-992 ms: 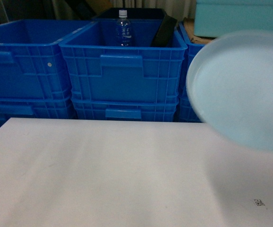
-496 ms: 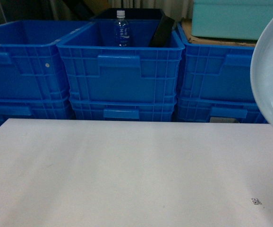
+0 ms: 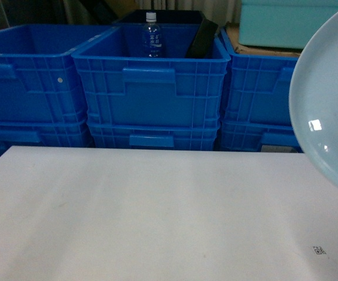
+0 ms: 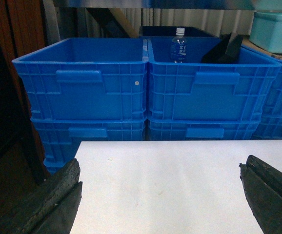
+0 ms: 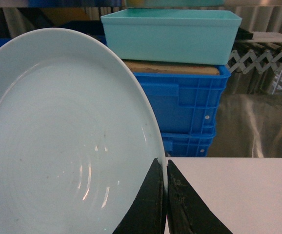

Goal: Place blue tray on left shelf second layer neatly

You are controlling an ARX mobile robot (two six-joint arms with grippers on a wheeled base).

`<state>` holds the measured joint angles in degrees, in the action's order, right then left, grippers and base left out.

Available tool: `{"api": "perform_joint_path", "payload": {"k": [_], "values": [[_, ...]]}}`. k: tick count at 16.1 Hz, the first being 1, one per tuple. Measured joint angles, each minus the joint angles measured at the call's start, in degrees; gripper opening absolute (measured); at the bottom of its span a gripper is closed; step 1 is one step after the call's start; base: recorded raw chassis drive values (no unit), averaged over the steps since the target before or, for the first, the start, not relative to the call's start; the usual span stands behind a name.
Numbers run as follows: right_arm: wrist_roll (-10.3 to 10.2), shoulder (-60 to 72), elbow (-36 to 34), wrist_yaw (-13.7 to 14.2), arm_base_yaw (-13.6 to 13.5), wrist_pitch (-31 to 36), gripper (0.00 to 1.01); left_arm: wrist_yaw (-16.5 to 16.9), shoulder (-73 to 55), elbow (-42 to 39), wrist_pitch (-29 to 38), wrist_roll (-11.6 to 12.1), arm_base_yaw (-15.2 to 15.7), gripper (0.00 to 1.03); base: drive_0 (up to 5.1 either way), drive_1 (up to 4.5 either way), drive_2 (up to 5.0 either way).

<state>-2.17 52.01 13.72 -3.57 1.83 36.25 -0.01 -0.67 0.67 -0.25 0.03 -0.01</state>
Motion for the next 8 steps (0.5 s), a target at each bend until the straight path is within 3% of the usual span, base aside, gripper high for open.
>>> {"api": "perform_joint_path", "payload": {"k": [8], "values": [[-0.39, -0.02, -0.24, -0.28, 0.04, 0.09, 0.02, -0.02, 0.0, 0.0, 0.0, 0.0, 0.0, 0.98, 0.0, 0.0, 0.0]]}}
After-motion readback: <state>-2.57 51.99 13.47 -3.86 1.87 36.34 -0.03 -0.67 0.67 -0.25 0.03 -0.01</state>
